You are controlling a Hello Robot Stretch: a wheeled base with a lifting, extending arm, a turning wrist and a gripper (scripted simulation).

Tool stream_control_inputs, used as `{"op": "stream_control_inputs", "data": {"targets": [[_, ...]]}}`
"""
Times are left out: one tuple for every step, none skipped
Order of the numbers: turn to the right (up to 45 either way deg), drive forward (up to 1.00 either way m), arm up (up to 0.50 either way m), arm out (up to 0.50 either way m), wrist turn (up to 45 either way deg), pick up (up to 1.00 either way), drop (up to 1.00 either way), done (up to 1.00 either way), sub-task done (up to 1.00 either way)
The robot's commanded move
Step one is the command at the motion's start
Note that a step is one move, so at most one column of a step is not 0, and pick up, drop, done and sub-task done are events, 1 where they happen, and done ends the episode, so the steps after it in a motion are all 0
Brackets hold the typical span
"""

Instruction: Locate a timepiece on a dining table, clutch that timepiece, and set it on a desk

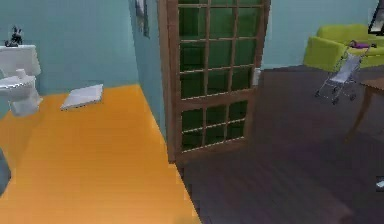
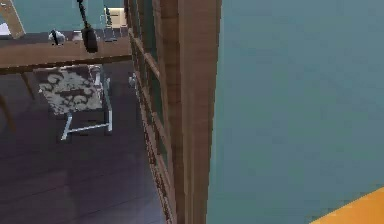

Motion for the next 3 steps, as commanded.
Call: {"op": "stream_control_inputs", "data": {"targets": [[18.0,0.00,0.00,0.00,0.0,0.00,0.00,0.00,0.00],[0.0,0.35,0.00,0.00,0.0,0.00,0.00,0.00,0.00],[18.0,0.00,0.00,0.00,0.0,0.00,0.00,0.00,0.00]]}}
